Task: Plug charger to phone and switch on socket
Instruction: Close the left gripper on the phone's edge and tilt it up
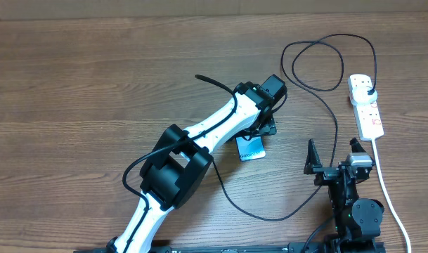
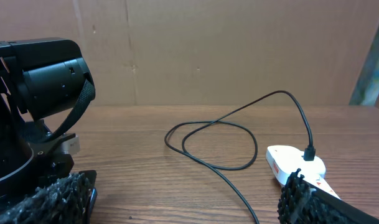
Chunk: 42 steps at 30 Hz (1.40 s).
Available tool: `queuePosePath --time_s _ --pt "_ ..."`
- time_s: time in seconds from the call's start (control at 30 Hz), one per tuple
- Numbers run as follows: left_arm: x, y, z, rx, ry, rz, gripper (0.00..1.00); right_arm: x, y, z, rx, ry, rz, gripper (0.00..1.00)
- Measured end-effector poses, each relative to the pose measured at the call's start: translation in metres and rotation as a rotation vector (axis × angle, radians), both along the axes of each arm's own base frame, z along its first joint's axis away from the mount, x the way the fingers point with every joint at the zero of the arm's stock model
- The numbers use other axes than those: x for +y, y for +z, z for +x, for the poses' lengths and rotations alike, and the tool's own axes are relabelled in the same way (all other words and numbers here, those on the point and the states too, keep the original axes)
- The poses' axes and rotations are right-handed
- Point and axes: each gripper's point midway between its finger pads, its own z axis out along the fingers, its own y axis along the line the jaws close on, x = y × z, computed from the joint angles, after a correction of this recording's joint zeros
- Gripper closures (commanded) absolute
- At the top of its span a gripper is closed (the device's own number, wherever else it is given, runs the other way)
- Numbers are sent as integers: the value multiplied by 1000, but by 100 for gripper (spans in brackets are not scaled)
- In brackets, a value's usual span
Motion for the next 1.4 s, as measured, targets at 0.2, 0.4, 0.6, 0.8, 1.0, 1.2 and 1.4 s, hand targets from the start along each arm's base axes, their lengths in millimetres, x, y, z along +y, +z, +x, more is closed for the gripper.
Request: queuePosePath --time_s 0.2,0.4,0.6,0.8,1.0,1.2,1.4 --pt "0 0 0 0 5 0 1 0 0 0 0 0 0 0" --pt "2 -4 -2 11 12 10 0 0 0 0 0 0 0 0" --pt "3 -12 -2 22 14 25 0 0 0 0 0 0 0 0" --pt "3 -12 -2 23 14 26 1 0 0 0 0 0 0 0" --pt "3 -12 -1 19 15 28 7 0 0 0 0 0 0 0" --pt "3 -12 -1 16 18 29 17 0 0 0 0 0 0 0" --pt "3 -12 0 15 19 29 19 0 0 0 0 0 0 0"
